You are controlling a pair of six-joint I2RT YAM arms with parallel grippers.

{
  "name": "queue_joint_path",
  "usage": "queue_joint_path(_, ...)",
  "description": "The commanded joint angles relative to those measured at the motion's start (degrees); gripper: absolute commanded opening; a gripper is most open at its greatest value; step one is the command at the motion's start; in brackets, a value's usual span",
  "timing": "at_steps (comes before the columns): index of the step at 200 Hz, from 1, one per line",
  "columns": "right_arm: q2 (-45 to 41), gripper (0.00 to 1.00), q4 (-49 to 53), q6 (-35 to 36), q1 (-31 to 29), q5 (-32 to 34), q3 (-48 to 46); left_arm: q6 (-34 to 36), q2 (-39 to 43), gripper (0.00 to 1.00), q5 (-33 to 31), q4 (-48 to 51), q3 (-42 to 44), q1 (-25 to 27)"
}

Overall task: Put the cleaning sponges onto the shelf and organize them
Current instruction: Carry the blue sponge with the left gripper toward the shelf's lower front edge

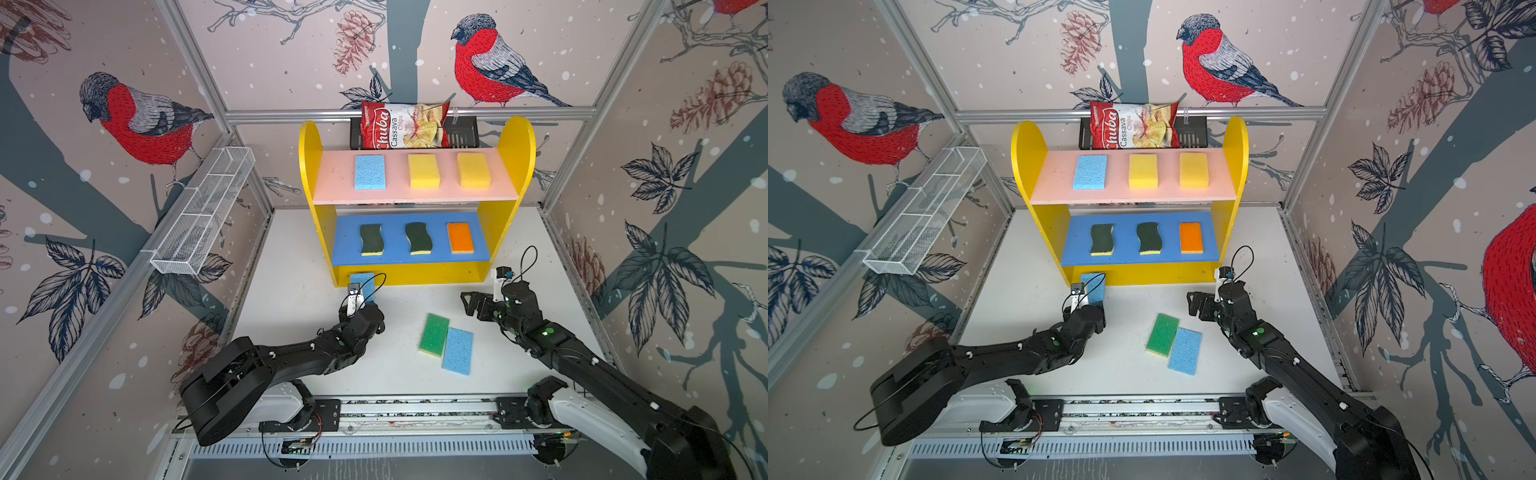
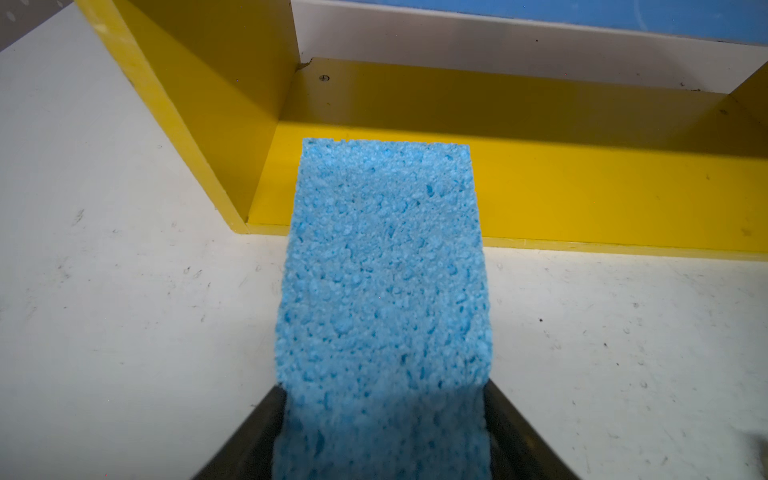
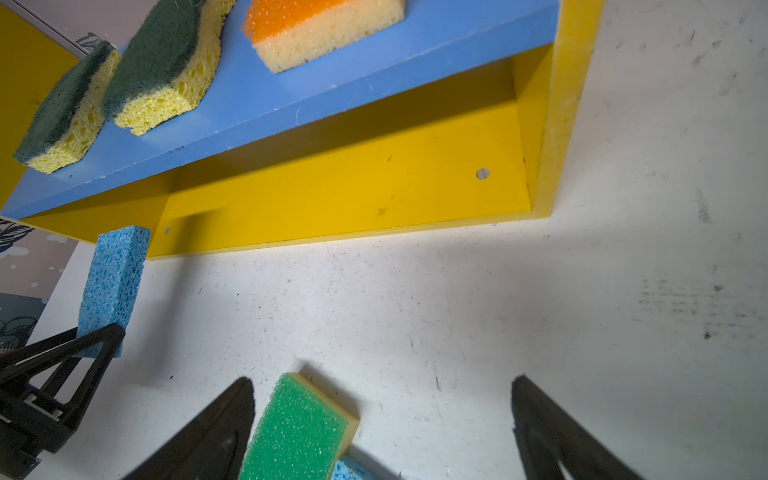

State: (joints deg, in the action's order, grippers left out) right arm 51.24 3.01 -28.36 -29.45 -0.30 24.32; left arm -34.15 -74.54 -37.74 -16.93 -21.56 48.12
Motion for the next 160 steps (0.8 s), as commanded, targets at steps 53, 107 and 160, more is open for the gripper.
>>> queue_joint_path(53, 0.9, 0.96, -3.1, 0.8, -0.1, -1.0, 0.2, 3.8, -5.3, 0.67, -0.3, -10.0, -1.7, -2.2)
queue_joint_path(107, 1.7, 0.96, -3.8, 0.8, 0.0, -1.6, 0.1, 7.2, -9.6, 0.67, 1.3, -14.4, -4.3, -4.2)
queue_joint_path(160, 2.3, 0.96, -4.1, 1.0, 0.1, -1.8, 0.1, 8.8, -13.9, 0.66, 2.2, -17.4, -6.8, -5.6)
